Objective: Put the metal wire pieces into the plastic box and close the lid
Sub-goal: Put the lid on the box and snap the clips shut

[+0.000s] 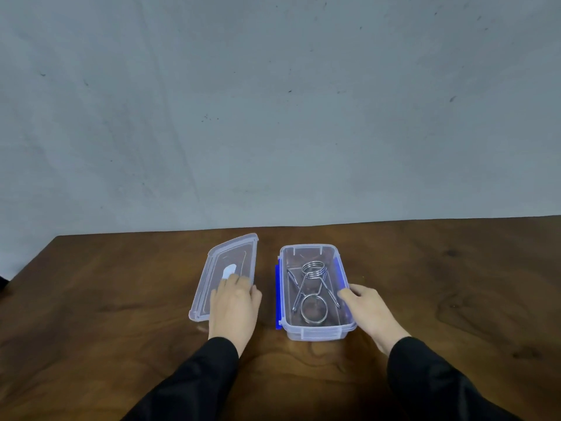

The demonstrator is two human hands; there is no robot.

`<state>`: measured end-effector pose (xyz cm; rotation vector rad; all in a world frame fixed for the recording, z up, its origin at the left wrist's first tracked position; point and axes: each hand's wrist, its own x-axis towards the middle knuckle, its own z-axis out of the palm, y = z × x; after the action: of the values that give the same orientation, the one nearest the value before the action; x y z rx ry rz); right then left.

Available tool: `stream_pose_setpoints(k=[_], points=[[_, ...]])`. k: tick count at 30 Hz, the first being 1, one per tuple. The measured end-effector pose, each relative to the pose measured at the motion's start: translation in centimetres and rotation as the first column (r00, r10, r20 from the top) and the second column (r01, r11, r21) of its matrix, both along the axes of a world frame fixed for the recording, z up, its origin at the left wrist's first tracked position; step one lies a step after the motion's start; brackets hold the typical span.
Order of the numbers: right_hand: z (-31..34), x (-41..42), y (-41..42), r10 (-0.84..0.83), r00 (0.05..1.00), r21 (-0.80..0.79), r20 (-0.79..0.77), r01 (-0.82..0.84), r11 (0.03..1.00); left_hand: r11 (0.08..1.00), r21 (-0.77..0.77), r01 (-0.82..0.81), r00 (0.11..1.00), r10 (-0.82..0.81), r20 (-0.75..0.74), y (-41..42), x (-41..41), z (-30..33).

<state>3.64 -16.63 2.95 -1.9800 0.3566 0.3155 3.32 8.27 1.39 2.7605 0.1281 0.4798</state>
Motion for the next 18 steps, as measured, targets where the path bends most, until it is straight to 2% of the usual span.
stream_pose_setpoints(k=[2, 3, 5, 6, 7, 9, 11, 12, 13, 15, 17, 18], points=[[0.2, 0.2, -0.1, -0.023, 0.998, -0.065, 0.061, 0.027, 0.998, 0.970, -0.243, 0.013, 0.994, 0.015, 0.111, -0.3, 0.1, 2.4], [0.5, 0.3, -0.2, -0.075, 0.987, -0.125, 0.143, 0.093, 0.988, 0.928, -0.371, 0.024, 0.988, 0.034, 0.148, -0.6, 0.2, 3.8], [1.7, 0.4, 0.0, -0.162, 0.922, -0.150, 0.352, 0.226, 0.962, 0.796, -0.605, 0.031, 0.982, 0.089, 0.168, -1.2, 0.2, 6.5], [2.8, 0.4, 0.3, -0.165, 0.889, -0.129, 0.427, 0.240, 0.962, 0.705, -0.708, 0.037, 0.980, 0.113, 0.164, -1.7, 0.2, 7.8], [3.5, 0.6, 0.6, -0.144, 0.876, -0.111, 0.461, 0.218, 0.970, 0.585, -0.810, 0.053, 0.977, 0.135, 0.162, -2.2, 0.2, 8.8], [4.9, 0.9, 1.3, -0.072, 0.899, -0.051, 0.432, 0.104, 0.993, 0.251, -0.960, 0.125, 0.974, 0.153, 0.167, -3.8, -0.2, 10.5], [5.8, 0.8, 1.8, -0.039, 0.944, 0.153, 0.326, -0.012, 0.988, -0.054, -0.984, 0.170, 0.978, 0.135, 0.161, -5.5, -1.1, 11.6], [5.9, 0.7, 2.0, -0.035, 0.961, 0.265, 0.275, -0.040, 0.964, -0.138, -0.978, 0.159, 0.982, 0.121, 0.143, -6.2, -1.6, 11.7], [6.0, 0.5, 2.0, -0.033, 0.963, 0.332, 0.269, -0.060, 0.941, -0.185, -0.974, 0.132, 0.989, 0.096, 0.115, -6.7, -2.1, 11.5], [5.8, -0.1, 1.7, -0.040, 0.943, 0.299, 0.329, -0.064, 0.952, -0.202, -0.978, 0.057, 0.998, 0.034, 0.051, -7.0, -2.8, 10.3], [5.1, -0.7, 1.2, -0.082, 0.929, 0.265, 0.360, -0.018, 0.964, -0.117, -0.993, -0.007, 1.000, -0.014, -0.005, -6.7, -3.2, 8.7], [4.6, -1.0, 0.8, -0.087, 0.928, 0.245, 0.362, -0.004, 0.970, -0.026, -0.999, -0.021, 0.999, -0.051, -0.019, -6.5, -3.3, 7.9]])
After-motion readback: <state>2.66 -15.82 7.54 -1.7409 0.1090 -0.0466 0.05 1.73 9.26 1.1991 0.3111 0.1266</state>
